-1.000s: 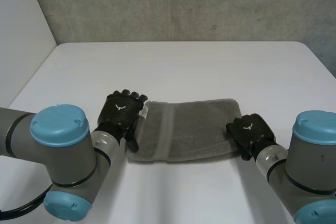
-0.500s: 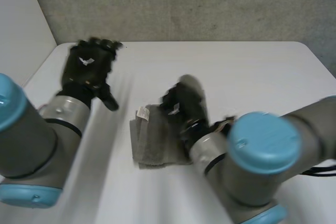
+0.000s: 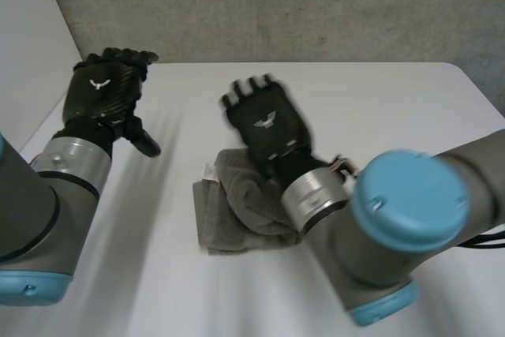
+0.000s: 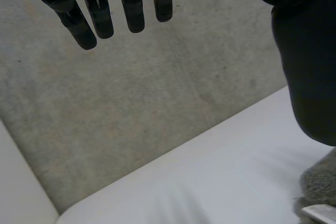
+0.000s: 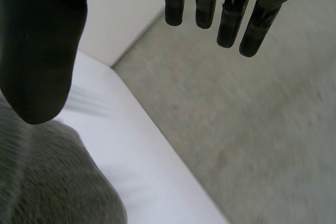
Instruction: Fold the towel.
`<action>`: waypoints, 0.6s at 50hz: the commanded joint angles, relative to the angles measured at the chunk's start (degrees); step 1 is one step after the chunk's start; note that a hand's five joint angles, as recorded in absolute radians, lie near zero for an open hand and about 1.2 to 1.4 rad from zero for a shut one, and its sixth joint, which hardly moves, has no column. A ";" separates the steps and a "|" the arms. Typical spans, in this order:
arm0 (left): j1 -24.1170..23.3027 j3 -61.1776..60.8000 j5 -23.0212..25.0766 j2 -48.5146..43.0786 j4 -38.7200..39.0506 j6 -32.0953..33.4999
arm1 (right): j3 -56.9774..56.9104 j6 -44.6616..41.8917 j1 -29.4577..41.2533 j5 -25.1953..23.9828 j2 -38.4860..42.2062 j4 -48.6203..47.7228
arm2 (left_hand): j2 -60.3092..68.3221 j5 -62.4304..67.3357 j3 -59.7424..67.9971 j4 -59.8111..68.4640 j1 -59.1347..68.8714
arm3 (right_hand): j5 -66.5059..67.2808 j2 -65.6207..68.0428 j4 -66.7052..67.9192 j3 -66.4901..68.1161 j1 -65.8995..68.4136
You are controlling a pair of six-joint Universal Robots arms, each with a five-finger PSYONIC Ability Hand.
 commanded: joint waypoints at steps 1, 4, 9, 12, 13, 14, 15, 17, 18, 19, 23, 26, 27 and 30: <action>-3.96 1.59 0.77 -4.48 0.29 -1.23 | -0.32 15.01 -7.35 0.37 -1.71 12.96 | -4.14 -11.74 -3.09 -4.54 -4.32 | -3.27 -5.19 -4.58 -3.88 -3.93; -5.72 2.39 0.59 -7.30 0.99 -1.14 | -0.67 19.32 -8.94 -0.77 -0.75 16.57 | -3.97 -11.57 -2.92 -4.37 -4.15 | -4.11 -6.03 -5.42 -4.72 -4.77; -9.23 4.06 0.42 -12.13 1.08 -1.14 | -1.11 22.13 -9.64 -4.64 3.12 18.77 | -3.97 -11.57 -2.92 -4.37 -4.15 | -4.53 -6.45 -5.84 -5.14 -5.19; -10.46 4.93 0.42 -15.29 0.99 -0.88 | -1.29 22.66 -9.55 -6.31 4.62 18.85 | -3.97 -11.57 -2.92 -4.37 -4.15 | -4.53 -6.45 -5.84 -5.14 -5.19; -10.81 5.28 0.24 -16.86 1.08 -0.79 | -1.37 22.66 -9.55 -6.66 5.40 18.77 | -3.97 -11.57 -2.92 -4.37 -4.15 | -4.53 -6.45 -5.84 -5.14 -5.19; -10.81 5.29 0.24 -16.88 1.08 -0.79 | -1.37 22.66 -9.55 -6.66 5.41 18.77 | -3.97 -11.57 -2.92 -4.37 -4.15 | -4.53 -6.45 -5.84 -5.14 -5.19; -11.07 5.72 0.07 -18.62 0.91 -0.70 | -1.46 22.66 -9.46 -6.66 6.54 18.77 | -3.97 -11.57 -2.92 -4.37 -4.15 | -4.53 -6.45 -5.84 -5.14 -5.19; -11.34 5.99 -0.11 -20.22 0.73 -0.61 | -1.64 22.48 -9.46 -6.75 7.69 18.77 | -3.80 -11.40 -2.75 -4.21 -3.98 | -4.53 -6.45 -5.84 -5.14 -5.19; -11.60 6.16 -0.29 -21.61 0.47 -0.53 | -2.25 22.48 -9.20 -6.83 8.74 18.85 | -3.80 -11.40 -2.75 -4.21 -3.98 | -4.53 -6.45 -5.84 -5.14 -5.19; -11.78 6.17 -0.55 -22.58 0.46 -0.53 | -2.86 22.48 -9.03 -6.83 9.62 19.03 | -3.80 -11.40 -2.75 -4.21 -3.98 | -4.53 -6.45 -5.84 -5.14 -5.19; -11.87 6.08 -0.82 -23.82 0.29 -0.35 | -3.31 22.04 -8.94 -6.92 10.85 19.64 | -3.80 -11.40 -2.75 -4.21 -3.98 | -4.53 -6.45 -5.84 -5.14 -5.19; -11.78 6.08 -0.90 -23.91 0.20 -0.35 | -3.83 21.60 -8.85 -6.92 10.86 20.34 | -3.80 -11.40 -2.75 -4.21 -3.98 | -4.53 -6.45 -5.84 -5.14 -5.19; -11.69 6.08 -0.90 -23.39 0.11 -0.35 | -4.01 21.52 -9.02 -6.84 10.86 20.61 | -3.80 -11.40 -2.75 -4.21 -3.98 | -4.53 -6.45 -5.84 -5.14 -5.19; -11.69 6.34 -0.99 -22.59 0.03 -0.35 | -4.19 21.43 -9.02 -6.66 9.37 20.96 | -3.80 -11.40 -2.75 -4.21 -3.98 | -4.53 -6.45 -5.84 -5.14 -5.19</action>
